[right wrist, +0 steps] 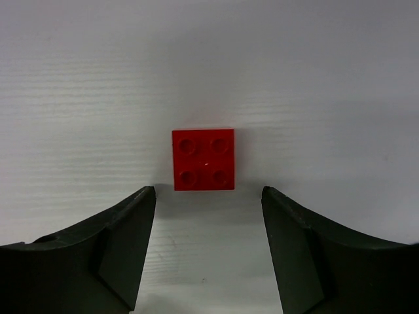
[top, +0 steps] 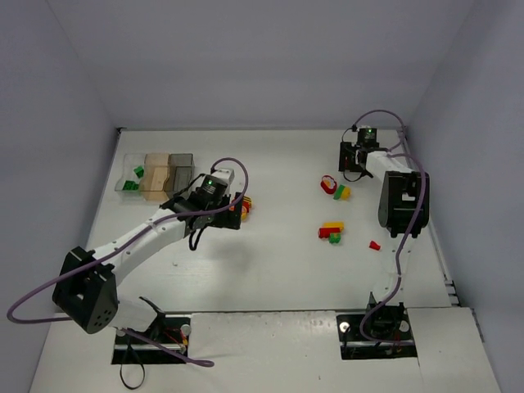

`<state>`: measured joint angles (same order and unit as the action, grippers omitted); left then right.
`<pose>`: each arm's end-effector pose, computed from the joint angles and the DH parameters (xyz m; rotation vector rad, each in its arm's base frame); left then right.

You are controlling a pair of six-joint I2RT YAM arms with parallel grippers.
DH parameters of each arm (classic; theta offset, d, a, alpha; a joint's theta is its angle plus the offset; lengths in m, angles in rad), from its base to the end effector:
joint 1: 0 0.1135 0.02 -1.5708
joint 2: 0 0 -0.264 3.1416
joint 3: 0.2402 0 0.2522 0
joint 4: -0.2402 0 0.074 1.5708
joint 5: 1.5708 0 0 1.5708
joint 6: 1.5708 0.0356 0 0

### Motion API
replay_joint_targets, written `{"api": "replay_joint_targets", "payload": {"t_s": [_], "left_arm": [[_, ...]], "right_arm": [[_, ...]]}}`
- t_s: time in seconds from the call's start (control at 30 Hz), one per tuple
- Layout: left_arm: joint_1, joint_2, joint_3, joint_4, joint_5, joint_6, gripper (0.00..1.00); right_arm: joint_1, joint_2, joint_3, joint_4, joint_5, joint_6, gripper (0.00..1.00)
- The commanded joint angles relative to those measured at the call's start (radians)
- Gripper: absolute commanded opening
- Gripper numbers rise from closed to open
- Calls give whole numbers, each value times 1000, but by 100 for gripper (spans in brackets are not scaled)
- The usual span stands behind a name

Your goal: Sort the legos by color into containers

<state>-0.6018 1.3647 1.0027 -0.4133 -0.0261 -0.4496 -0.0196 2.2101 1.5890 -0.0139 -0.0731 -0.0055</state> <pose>0.2433 -0.1660 0.2646 0.1692 2.3923 -0.4786 0.4998 -0.0072 0.1667 -0.0252 2.2045 0.0666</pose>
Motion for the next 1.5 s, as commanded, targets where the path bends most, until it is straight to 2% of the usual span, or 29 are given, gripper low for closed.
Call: {"api": "replay_joint_targets", "payload": {"t_s": [0.0, 0.5, 0.63, 0.73, 0.77, 0.83, 0.97, 1.07, 1.1, 1.23, 1.3, 1.37, 1.47], "left_arm": [[2, 2, 43, 34, -11, -17, 81], [2, -10, 66, -10, -25, 5, 81], [2, -24, 56, -21, -24, -3, 81], [2, -39, 57, -27, -21, -9, 81], [2, -45, 63, -38, -21, 3, 81], [5, -52, 101, -64, -23, 28, 81], [57, -59, 178, -84, 26, 45, 81], [149, -67, 247, -88, 161, 25, 81], [172, -70, 263, -75, 240, 8, 81], [232, -56, 370, -87, 383, -8, 81], [234, -53, 448, -102, 448, -6, 81], [235, -58, 461, -107, 480, -8, 81], [238, -79, 497, -125, 520, -5, 81]], "right_arm": [[-17, -1, 51, 58, -27, -40, 62], [-42, 45, 37, 115, -160, -116, 47], [-42, 46, 40, 120, -188, -125, 33], [-42, 17, 25, 135, -188, -129, 18], [-40, 1, 10, 141, -191, -134, 7], [-31, -62, -9, 147, -208, -133, 0], [48, -286, -108, 193, -208, -136, 0], [108, -430, -202, 230, -221, -117, 0], [157, -463, -227, 238, -223, -111, 0], [304, -622, -388, 314, -231, -119, 0], [375, -751, -519, 397, -325, -125, 1], [421, -812, -547, 432, -384, -97, 1], [538, -915, -609, 443, -389, -74, 0]]}}
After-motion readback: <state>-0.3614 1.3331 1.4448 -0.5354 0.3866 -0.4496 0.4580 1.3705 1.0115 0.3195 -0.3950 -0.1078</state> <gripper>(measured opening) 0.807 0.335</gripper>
